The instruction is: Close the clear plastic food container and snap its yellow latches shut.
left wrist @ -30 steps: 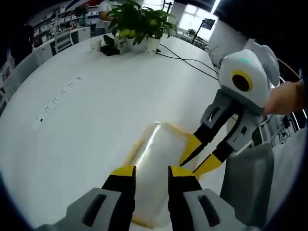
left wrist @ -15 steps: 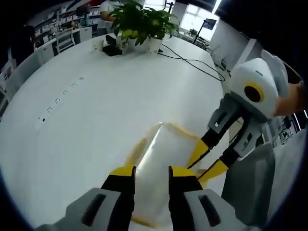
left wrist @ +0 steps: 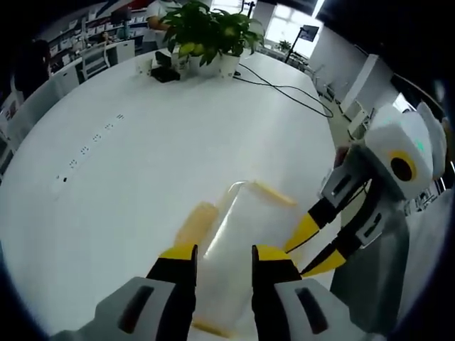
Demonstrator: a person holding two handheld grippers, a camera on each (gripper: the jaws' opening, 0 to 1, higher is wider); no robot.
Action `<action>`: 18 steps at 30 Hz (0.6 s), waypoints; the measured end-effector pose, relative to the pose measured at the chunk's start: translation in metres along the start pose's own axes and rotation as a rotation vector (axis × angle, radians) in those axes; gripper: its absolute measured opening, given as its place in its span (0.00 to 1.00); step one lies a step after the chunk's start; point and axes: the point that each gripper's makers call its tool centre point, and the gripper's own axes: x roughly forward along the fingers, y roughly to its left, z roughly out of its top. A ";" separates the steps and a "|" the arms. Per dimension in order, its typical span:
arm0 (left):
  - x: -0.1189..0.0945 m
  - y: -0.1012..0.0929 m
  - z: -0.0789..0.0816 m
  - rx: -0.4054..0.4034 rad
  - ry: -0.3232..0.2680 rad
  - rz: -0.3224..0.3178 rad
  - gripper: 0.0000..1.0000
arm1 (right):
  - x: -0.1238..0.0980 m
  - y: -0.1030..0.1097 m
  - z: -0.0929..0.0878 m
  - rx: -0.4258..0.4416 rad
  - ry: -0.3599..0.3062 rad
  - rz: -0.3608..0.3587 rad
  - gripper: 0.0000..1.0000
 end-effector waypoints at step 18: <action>0.008 0.003 0.004 0.101 0.055 -0.008 0.27 | 0.003 0.001 -0.001 -0.141 -0.004 -0.061 0.17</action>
